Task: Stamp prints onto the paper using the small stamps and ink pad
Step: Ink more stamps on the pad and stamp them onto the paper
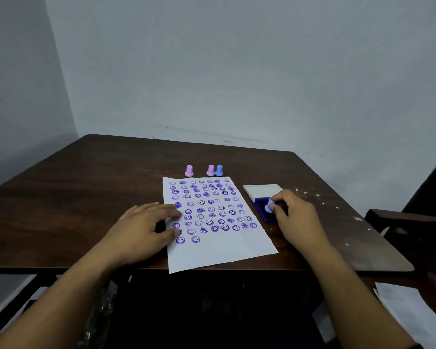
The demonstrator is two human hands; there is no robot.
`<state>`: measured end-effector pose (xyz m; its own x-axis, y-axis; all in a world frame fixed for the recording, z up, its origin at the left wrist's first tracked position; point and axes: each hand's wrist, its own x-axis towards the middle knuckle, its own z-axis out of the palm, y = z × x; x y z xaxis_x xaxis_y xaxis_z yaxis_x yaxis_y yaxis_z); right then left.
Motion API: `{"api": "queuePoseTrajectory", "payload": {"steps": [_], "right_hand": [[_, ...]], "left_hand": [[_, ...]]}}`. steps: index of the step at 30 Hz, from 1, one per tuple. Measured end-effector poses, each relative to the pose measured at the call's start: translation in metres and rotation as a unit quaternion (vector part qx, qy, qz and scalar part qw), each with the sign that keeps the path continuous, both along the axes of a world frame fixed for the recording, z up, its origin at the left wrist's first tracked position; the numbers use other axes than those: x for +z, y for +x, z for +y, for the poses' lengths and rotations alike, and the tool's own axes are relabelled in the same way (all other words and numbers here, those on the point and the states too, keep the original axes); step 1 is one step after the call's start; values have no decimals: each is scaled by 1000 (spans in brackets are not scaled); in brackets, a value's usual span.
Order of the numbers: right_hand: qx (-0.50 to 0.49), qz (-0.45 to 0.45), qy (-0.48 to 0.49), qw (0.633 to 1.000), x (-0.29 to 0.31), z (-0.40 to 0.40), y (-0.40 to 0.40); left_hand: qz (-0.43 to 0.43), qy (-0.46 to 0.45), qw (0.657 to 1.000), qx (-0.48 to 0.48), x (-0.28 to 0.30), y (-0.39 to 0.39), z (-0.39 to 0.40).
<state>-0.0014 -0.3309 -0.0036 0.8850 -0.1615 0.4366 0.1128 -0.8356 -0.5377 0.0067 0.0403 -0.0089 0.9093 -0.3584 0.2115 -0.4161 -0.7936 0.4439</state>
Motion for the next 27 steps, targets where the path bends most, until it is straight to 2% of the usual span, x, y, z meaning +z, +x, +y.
{"api": "queuePoseTrajectory", "payload": {"steps": [6,27], "right_hand": [[-28,-23,-84,996,5,5,-5],[-26,22,-52,998,12,6,-9]], "left_hand": [[3,2,1000,-1,0,0,0],[8,2,1000,-2,0,0,0]]}}
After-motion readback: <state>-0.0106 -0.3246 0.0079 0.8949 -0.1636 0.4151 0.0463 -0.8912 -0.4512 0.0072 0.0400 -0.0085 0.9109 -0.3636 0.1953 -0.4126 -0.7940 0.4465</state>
